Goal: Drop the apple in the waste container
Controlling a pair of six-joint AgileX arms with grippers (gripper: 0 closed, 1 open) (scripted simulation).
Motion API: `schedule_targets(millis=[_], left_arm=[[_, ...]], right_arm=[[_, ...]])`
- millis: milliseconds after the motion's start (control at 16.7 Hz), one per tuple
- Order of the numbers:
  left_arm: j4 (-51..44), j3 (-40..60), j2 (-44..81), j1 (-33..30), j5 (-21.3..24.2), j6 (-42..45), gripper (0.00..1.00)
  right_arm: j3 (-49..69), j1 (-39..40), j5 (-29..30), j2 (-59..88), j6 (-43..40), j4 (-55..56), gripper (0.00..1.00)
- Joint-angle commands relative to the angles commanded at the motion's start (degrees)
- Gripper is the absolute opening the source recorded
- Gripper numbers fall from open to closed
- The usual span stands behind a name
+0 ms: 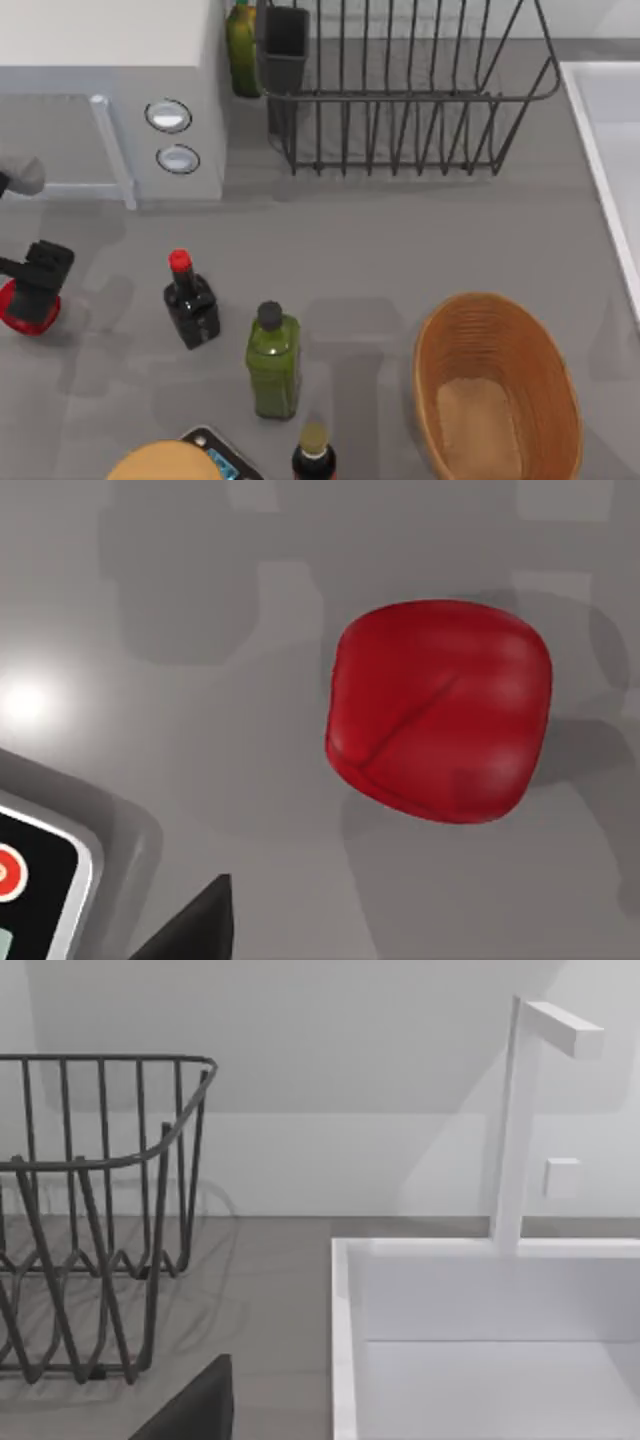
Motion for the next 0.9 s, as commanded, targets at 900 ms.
schedule_targets(millis=[900], left_arm=[[-10.08,14.74,19.61,0.04,-0.29,5.05,1.0]], right_arm=[[0.0,0.0,0.0,0.0,0.0,0.0,1.0]])
